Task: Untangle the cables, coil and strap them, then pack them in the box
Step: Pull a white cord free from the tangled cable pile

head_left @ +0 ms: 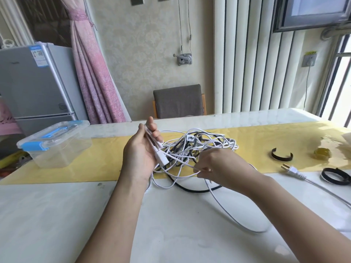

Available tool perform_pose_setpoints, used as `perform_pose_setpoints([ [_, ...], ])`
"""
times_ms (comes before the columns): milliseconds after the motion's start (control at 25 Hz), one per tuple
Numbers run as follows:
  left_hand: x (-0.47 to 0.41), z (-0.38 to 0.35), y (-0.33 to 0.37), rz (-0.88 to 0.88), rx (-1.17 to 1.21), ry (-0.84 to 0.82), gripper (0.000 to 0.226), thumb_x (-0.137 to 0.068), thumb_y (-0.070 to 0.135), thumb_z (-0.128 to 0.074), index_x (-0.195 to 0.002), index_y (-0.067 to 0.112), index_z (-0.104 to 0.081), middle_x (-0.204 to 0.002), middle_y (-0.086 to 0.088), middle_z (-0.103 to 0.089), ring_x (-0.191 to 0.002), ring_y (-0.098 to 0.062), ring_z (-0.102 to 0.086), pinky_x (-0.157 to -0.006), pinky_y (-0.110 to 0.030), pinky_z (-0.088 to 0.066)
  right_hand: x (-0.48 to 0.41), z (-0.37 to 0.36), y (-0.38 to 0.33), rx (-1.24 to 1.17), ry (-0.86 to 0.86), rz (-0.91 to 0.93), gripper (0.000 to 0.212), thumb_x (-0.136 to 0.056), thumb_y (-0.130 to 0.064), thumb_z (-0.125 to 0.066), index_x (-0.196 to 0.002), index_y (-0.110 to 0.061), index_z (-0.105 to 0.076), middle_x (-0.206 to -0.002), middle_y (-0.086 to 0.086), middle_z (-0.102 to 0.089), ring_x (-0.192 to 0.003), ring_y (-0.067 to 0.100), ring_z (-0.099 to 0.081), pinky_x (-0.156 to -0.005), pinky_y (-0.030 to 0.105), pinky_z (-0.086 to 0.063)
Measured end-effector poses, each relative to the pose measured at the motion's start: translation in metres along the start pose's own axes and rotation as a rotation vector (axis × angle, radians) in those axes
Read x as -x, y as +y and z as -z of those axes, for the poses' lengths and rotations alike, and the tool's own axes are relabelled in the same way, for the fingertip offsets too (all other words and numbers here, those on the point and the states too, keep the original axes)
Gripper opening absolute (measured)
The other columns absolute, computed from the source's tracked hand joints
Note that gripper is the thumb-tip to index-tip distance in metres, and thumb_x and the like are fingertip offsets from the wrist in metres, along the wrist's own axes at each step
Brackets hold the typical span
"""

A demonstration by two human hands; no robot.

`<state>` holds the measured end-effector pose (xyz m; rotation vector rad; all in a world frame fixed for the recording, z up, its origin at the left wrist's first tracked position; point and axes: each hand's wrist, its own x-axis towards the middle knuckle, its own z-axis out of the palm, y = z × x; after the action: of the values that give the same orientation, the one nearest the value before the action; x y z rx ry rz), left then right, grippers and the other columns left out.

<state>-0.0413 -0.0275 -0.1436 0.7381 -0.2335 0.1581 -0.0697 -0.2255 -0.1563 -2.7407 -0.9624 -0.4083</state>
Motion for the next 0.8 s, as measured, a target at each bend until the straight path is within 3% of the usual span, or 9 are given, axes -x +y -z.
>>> perform_pose_setpoints([
  [80,0.001,0.004,-0.010,-0.258,-0.596,0.013,0.023,-0.103,0.018,-0.038,-0.100,0.012,-0.061,-0.068,0.007,-0.055,-0.052,-0.005,-0.046,-0.053,-0.016,-0.040,0.000,0.001,-0.006,0.013,0.042,0.075,0.008,-0.087,-0.018,-0.063,-0.090,-0.019,-0.071,-0.085,-0.004,-0.058,-0.085,0.020,-0.056,-0.064,0.030,-0.041],
  [160,0.007,0.007,-0.018,-0.515,-1.213,-0.092,0.020,-0.100,0.021,-0.045,-0.098,0.013,-0.063,-0.065,0.009,-0.057,-0.054,-0.003,-0.050,-0.054,-0.017,-0.041,-0.001,0.000,-0.008,0.040,0.126,0.160,0.016,-0.076,-0.003,-0.060,-0.074,-0.017,-0.066,-0.077,-0.003,-0.056,-0.076,0.022,-0.054,-0.060,0.026,-0.036],
  [240,0.011,0.007,-0.025,-0.536,-1.490,-0.204,0.024,-0.099,0.023,-0.049,-0.088,0.008,-0.063,-0.061,0.008,-0.059,-0.054,0.001,-0.054,-0.055,-0.015,-0.040,-0.002,0.003,-0.007,0.052,0.282,0.190,0.023,-0.070,-0.002,-0.049,-0.064,-0.020,-0.061,-0.073,-0.003,-0.054,-0.073,0.021,-0.049,-0.062,0.026,-0.034],
  [280,0.012,0.006,-0.026,-0.445,-1.528,-0.241,0.028,-0.099,0.024,-0.049,-0.083,0.006,-0.062,-0.057,0.008,-0.059,-0.050,0.003,-0.053,-0.054,-0.016,-0.038,-0.003,0.006,-0.004,0.062,0.364,0.172,0.023,-0.070,-0.009,-0.043,-0.060,-0.022,-0.060,-0.072,-0.003,-0.053,-0.072,0.021,-0.048,-0.063,0.028,-0.035],
  [400,0.017,0.001,-0.027,-0.016,-1.534,-0.321,0.043,-0.101,0.031,-0.043,-0.073,0.009,-0.066,-0.042,0.004,-0.051,-0.033,-0.003,-0.041,-0.046,-0.021,-0.033,-0.001,0.019,0.010,0.084,0.596,0.028,0.022,-0.069,-0.017,-0.042,-0.056,-0.020,-0.060,-0.071,-0.001,-0.056,-0.075,0.024,-0.049,-0.066,0.032,-0.038],
  [520,0.026,-0.007,-0.024,0.235,-1.421,-0.382,0.055,-0.101,0.039,-0.039,-0.058,0.013,-0.061,-0.035,0.004,-0.034,-0.030,-0.010,-0.027,-0.040,-0.020,-0.022,0.002,0.025,0.030,0.102,0.713,-0.122,0.012,-0.062,-0.007,-0.055,-0.056,-0.014,-0.061,-0.070,0.001,-0.058,-0.077,0.021,-0.044,-0.068,0.032,-0.032],
  [680,0.030,-0.016,-0.012,0.525,-1.024,-0.481,0.052,-0.094,0.045,-0.046,-0.052,0.014,-0.050,-0.037,0.003,-0.025,-0.030,-0.007,-0.016,-0.032,-0.013,-0.014,0.003,0.019,0.050,0.044,0.669,-0.240,0.013,-0.061,0.004,-0.052,-0.054,-0.005,-0.059,-0.065,0.007,-0.062,-0.069,0.029,-0.053,-0.064,0.030,-0.033],
  [800,0.023,-0.011,-0.004,0.750,-0.602,-0.599,0.046,-0.080,0.054,-0.058,-0.052,0.018,-0.054,-0.035,0.008,-0.030,-0.025,-0.001,-0.019,-0.028,-0.012,-0.014,0.000,0.011,0.057,0.018,0.562,-0.298,0.015,-0.060,0.014,-0.055,-0.052,0.002,-0.056,-0.061,0.013,-0.061,-0.065,0.034,-0.054,-0.057,0.030,-0.033],
])
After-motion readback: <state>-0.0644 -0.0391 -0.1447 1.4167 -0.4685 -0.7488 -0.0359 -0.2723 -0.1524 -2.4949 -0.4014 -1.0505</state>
